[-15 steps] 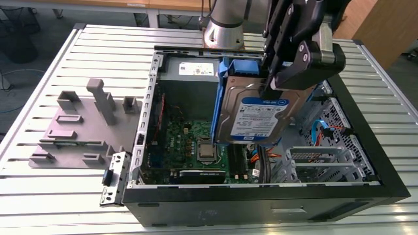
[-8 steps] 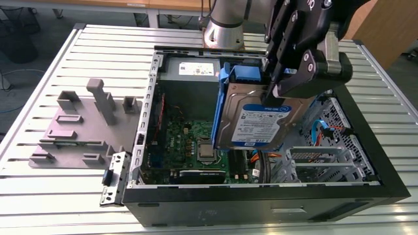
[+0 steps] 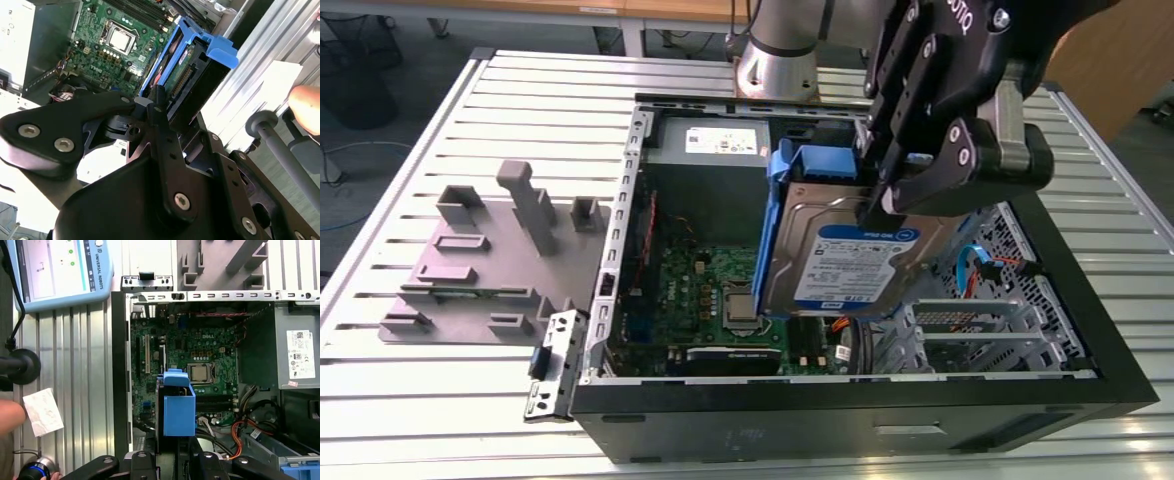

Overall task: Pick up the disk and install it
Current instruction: 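Pick up the disk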

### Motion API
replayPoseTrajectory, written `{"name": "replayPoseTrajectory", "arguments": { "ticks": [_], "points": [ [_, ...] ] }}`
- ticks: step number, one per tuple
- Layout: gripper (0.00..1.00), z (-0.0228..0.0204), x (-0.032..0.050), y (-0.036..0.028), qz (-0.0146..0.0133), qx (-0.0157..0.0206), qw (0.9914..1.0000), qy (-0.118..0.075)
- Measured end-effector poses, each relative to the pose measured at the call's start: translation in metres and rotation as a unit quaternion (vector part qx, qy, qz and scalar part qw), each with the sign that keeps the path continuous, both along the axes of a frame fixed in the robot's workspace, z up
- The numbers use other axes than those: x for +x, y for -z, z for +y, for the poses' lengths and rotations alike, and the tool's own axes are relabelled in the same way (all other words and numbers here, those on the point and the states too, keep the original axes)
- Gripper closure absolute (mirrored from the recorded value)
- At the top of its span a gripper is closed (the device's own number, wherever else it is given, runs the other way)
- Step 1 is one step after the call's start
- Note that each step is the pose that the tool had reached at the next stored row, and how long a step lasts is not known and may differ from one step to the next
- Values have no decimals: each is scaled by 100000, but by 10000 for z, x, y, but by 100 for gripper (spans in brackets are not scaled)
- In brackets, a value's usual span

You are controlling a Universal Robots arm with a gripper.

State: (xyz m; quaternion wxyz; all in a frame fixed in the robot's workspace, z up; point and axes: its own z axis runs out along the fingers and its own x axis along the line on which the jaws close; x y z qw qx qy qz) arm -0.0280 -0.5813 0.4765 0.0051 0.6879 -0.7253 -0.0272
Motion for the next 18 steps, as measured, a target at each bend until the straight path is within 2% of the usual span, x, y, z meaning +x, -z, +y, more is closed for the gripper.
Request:
{"name": "replayPoseTrajectory", "arguments": {
  "ticks": [3, 9, 18],
  "points": [
    [65, -2, 19, 0, 2, -17, 100000, 4],
    [65, -2, 138, 1, 33, -16, 100000, 3],
    [65, -2, 441, 4, 225, -16, 100000, 7]
  ]
}}
